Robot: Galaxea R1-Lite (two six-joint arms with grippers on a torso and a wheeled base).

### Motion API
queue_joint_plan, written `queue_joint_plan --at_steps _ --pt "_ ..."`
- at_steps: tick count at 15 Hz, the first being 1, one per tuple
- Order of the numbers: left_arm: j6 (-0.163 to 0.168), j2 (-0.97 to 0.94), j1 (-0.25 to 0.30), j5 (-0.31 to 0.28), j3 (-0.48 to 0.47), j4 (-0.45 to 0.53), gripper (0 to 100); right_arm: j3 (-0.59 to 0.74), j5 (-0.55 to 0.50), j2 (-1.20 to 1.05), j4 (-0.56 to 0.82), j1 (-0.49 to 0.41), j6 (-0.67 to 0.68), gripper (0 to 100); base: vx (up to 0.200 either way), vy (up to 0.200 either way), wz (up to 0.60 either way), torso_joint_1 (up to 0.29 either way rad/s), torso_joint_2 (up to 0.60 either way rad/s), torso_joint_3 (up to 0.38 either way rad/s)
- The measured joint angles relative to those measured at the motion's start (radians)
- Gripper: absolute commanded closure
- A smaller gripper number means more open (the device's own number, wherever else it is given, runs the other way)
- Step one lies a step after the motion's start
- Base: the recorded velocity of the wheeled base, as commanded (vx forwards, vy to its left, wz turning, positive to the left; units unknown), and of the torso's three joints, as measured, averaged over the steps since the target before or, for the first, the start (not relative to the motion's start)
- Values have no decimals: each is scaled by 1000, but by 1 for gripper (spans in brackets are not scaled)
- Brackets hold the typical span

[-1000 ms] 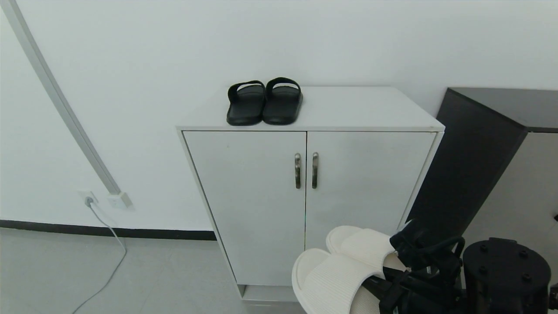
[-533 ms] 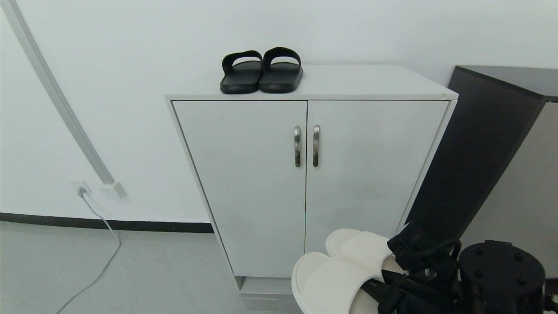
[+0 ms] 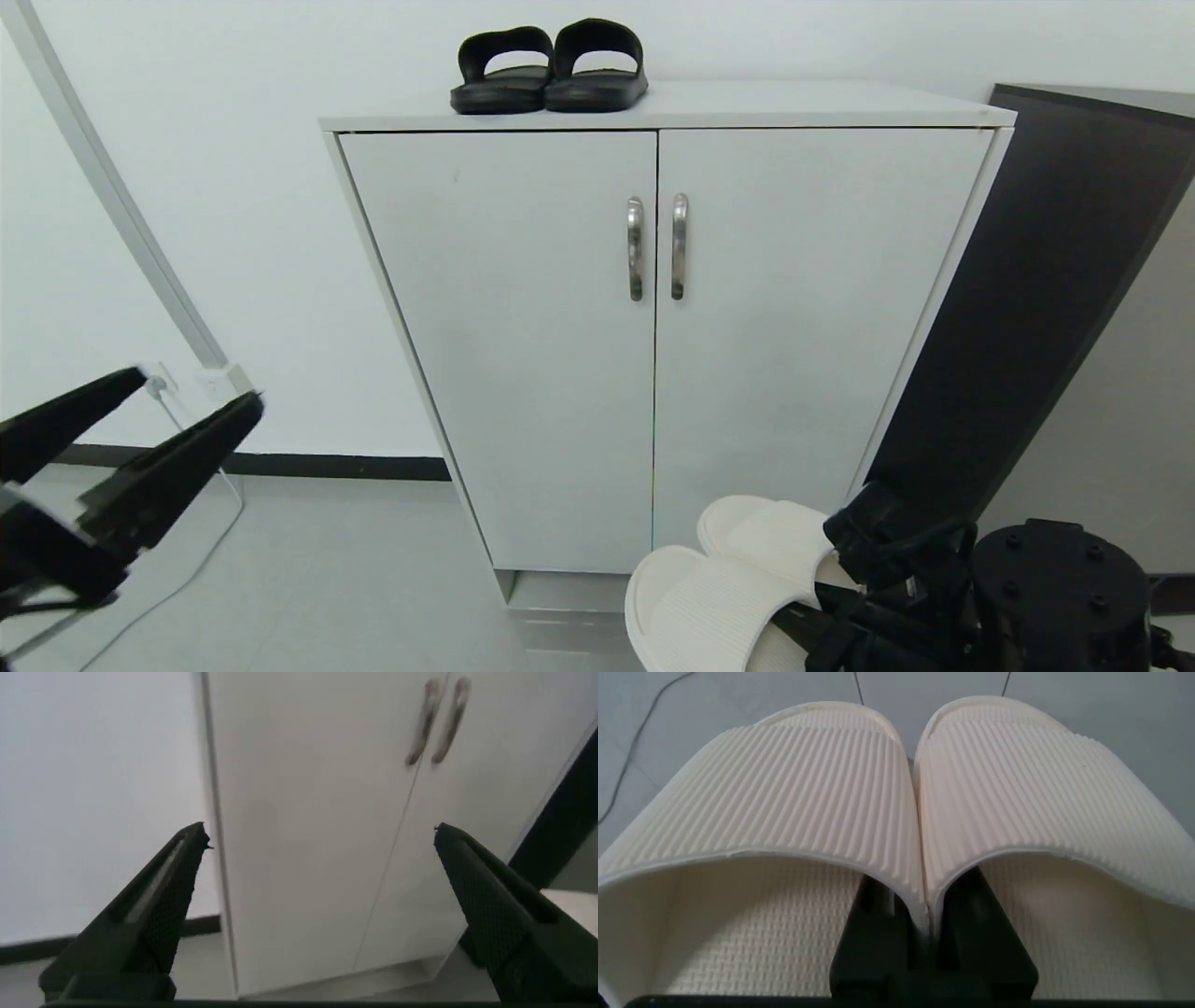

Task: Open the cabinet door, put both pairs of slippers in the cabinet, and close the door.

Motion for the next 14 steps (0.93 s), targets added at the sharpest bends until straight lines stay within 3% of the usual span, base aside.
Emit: queue_joint_plan --at_steps 2,4,8,11,14 --pt "4 193 -121 36 -64 -153 0 1 1 5 0 -1 1 100 0 0 0 1 40 21" --pt "13 338 -227 68 -175 -212 0 1 1 9 -7 -2 1 100 0 0 0 0 0 0" --pt "19 525 -331 56 -335 -224 0 4 0 17 -38 -3 1 100 0 0 0 0 0 0" --pt "19 602 -375 -27 -416 -192 0 6 -1 29 -38 -1 1 100 0 0 0 0 0 0" --pt "9 645 -388 -182 -524 -35 0 7 -3 39 -38 -1 0 100 0 0 0 0 0 0"
